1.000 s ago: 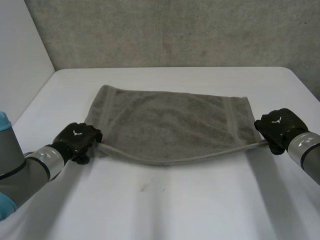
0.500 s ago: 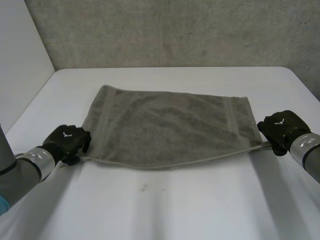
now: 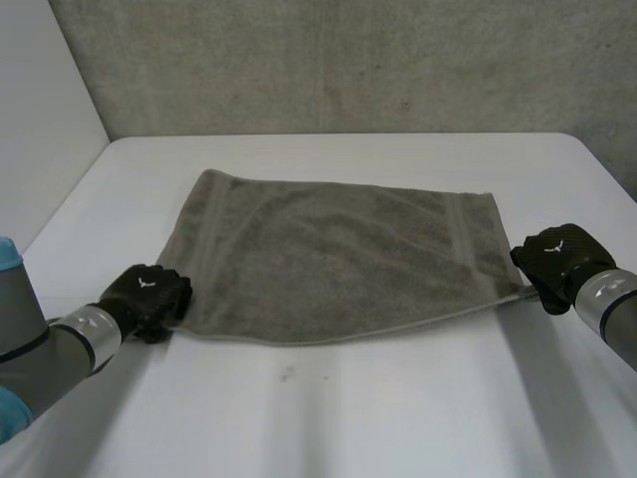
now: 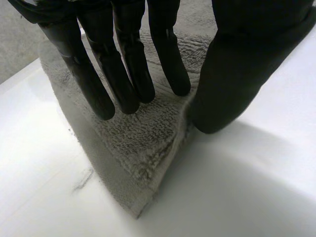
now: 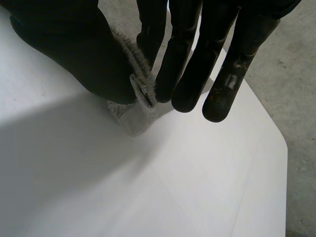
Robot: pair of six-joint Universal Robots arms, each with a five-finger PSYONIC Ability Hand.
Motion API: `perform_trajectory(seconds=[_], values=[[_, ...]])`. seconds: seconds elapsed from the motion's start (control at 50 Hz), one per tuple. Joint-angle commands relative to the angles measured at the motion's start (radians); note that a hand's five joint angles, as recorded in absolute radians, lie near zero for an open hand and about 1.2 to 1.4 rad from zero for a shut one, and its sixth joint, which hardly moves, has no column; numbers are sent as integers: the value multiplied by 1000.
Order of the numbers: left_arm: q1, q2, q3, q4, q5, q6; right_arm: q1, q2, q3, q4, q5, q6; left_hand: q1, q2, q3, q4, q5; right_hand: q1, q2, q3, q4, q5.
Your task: Fold the towel.
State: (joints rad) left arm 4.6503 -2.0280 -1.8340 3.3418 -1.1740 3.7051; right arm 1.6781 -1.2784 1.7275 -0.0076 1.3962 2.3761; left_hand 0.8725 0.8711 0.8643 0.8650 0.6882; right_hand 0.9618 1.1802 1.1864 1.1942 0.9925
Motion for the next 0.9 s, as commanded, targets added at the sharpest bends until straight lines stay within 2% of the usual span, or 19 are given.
perform_trajectory(seconds=[0.02, 0.08, 0.18, 0.26, 0.34, 0.36, 0.38, 0.4, 0.42, 0.44, 0.46, 0.54, 0.58, 0.62, 0.66, 0.72, 0.76, 0.9], values=[[1, -8, 25, 19, -6, 3, -4, -6, -8, 1, 1, 3, 524, 525, 532, 531, 533, 434, 216, 210, 202, 229], [1, 8, 25, 22, -10, 3, -6, -12, -12, 3, 3, 3, 524, 525, 532, 531, 533, 434, 216, 210, 202, 229], [4, 211, 4, 13, -15, -2, -6, -32, -16, 15, 6, 2, 524, 525, 532, 531, 533, 434, 216, 210, 202, 229], [10, 316, -13, -5, -13, -4, -12, -129, -16, 93, -2, -6, 524, 525, 532, 531, 533, 434, 216, 210, 202, 229], [22, 484, -36, -118, -12, 1, -32, -194, -23, 227, -17, -26, 524, 525, 532, 531, 533, 434, 216, 210, 202, 229], [30, 530, -36, -183, -9, 3, -40, -228, -28, 309, -31, -58, 524, 525, 532, 531, 533, 434, 216, 210, 202, 229], [30, 531, -36, -183, -9, 3, -49, -257, -29, 386, -48, -102, 524, 525, 532, 531, 533, 434, 216, 210, 202, 229], [42, 569, -33, -249, -6, 4, -49, -257, -29, 386, -48, -103, 524, 525, 532, 531, 533, 434, 216, 210, 202, 229], [42, 569, -33, -249, -6, 4, -66, -284, -26, 473, -69, -165, 524, 525, 532, 531, 533, 434, 216, 210, 202, 229], [60, 597, -30, -315, 0, 10, -87, -303, -23, 542, -86, -222, 524, 525, 532, 531, 533, 434, 216, 210, 202, 229], [80, 610, -28, -370, 0, 25, -87, -303, -23, 543, -86, -222, 524, 525, 532, 531, 533, 434, 216, 210, 202, 229], [87, 591, -31, -427, 0, 64, -127, -309, -16, 640, -118, -346, 524, 525, 532, 531, 533, 434, 216, 210, 202, 229], [82, 566, -36, -429, -1, 79, -129, -296, -16, 638, -124, -353, 524, 525, 532, 531, 533, 434, 216, 210, 202, 229], [65, 476, -39, -429, -3, 101, -127, -276, -14, 635, -124, -348, 524, 525, 532, 531, 533, 434, 216, 210, 202, 229], [56, 421, -33, -424, -6, 108, -118, -163, -29, 618, -109, -347, 524, 525, 532, 531, 533, 434, 216, 210, 202, 229], [42, 306, -10, -407, -10, 118, -116, -105, -45, 606, -98, -344, 524, 525, 532, 531, 533, 434, 216, 210, 202, 229], [38, 247, 15, -395, -12, 122, -113, -24, -95, 571, -57, -334, 524, 525, 532, 531, 533, 434, 216, 210, 202, 229], [-8, 25, 206, -328, -15, 142, -29, 120, -241, 451, 34, -238, 524, 525, 532, 531, 533, 434, 216, 210, 202, 229]])
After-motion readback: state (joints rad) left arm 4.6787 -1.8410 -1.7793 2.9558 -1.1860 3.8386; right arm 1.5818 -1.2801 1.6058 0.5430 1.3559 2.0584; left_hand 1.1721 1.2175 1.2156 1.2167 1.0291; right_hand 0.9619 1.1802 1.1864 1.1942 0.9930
